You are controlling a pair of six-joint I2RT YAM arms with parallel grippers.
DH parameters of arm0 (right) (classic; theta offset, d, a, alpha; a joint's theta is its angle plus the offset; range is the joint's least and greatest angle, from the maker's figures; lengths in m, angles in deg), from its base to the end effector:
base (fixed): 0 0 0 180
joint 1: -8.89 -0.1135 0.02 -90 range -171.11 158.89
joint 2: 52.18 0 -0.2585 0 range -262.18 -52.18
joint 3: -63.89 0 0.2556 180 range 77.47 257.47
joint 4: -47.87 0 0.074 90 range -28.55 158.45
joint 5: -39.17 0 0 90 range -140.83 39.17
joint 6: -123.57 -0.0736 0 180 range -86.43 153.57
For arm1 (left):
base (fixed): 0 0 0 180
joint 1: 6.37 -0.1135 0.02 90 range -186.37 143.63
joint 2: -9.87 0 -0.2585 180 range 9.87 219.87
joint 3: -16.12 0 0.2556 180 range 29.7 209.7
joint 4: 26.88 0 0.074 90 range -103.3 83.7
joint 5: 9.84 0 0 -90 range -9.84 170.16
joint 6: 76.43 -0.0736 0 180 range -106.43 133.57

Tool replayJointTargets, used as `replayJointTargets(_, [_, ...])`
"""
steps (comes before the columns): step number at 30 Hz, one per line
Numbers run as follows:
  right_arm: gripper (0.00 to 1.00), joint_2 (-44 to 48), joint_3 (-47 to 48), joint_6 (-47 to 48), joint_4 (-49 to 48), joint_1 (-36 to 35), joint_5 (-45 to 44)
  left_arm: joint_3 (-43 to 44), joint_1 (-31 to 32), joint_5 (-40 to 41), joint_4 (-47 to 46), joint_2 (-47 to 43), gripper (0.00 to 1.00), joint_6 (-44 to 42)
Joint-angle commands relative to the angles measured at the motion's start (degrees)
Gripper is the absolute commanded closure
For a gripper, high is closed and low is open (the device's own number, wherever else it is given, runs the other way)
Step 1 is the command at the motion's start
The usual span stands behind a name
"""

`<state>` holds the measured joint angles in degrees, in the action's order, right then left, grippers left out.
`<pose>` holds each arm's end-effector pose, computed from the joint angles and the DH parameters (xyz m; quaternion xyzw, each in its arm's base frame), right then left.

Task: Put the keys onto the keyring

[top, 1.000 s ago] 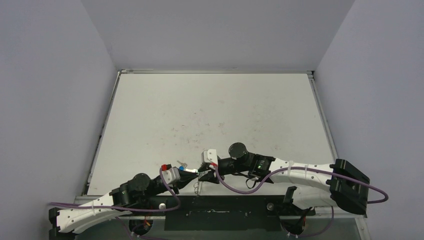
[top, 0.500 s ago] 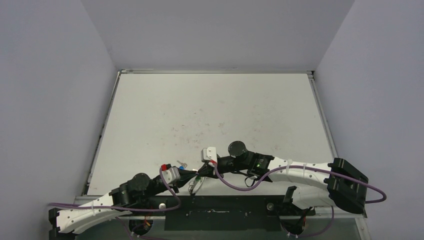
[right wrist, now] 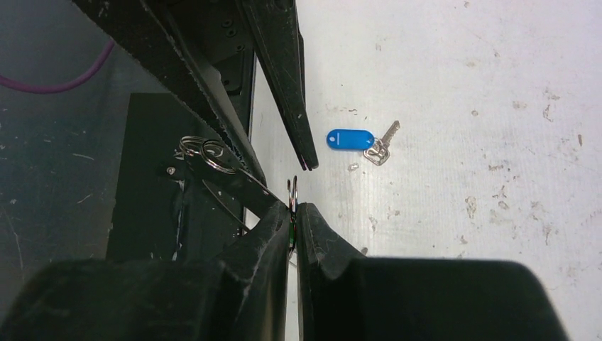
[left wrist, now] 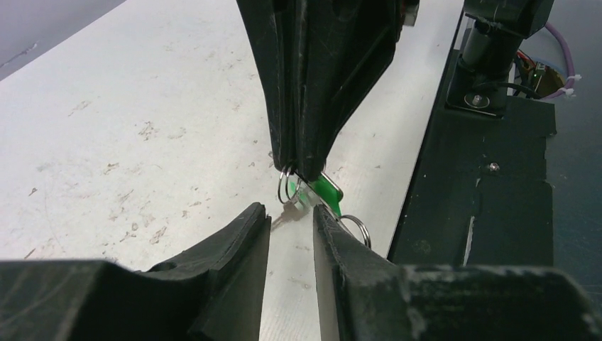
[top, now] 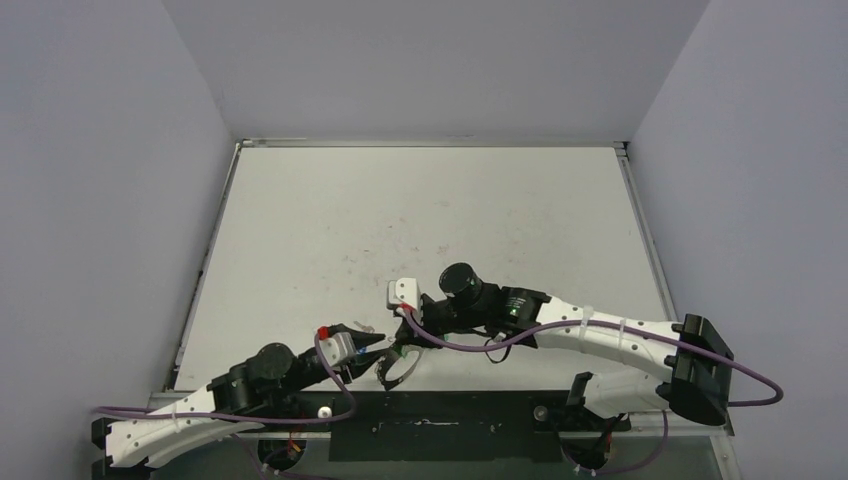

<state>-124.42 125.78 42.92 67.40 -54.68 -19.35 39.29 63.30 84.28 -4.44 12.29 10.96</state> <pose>0.1041 0.2958 0.2456 -0.6043 0.5892 0.4287 0.3222 0.0564 -0.1370 0.2106 0.4026 0.5938 -0.3630 0.5946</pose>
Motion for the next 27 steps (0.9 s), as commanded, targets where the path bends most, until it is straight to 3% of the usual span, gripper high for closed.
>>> replayJointTargets(1, [1.0,-1.3,6.2,0.8,7.3,-0.5,-2.1,3.9,0.2,0.7,3.2,0.1,0.71,-1.1])
replayJointTargets(10, [1.0,-5.1,12.5,2.4,17.4,-0.8,-1.2,8.6,0.2,0.8,5.9,4.9,0.64,-4.6])
replayJointTargets(19, [1.0,-7.0,14.5,2.8,19.5,-2.2,-1.0,11.9,0.3,-1.4,3.2,14.3,0.63,-4.7])
replayJointTargets(27, [1.0,-7.0,14.7,2.5,18.8,-2.9,-0.6,11.1,0.2,-3.0,-1.8,20.2,0.71,-4.8])
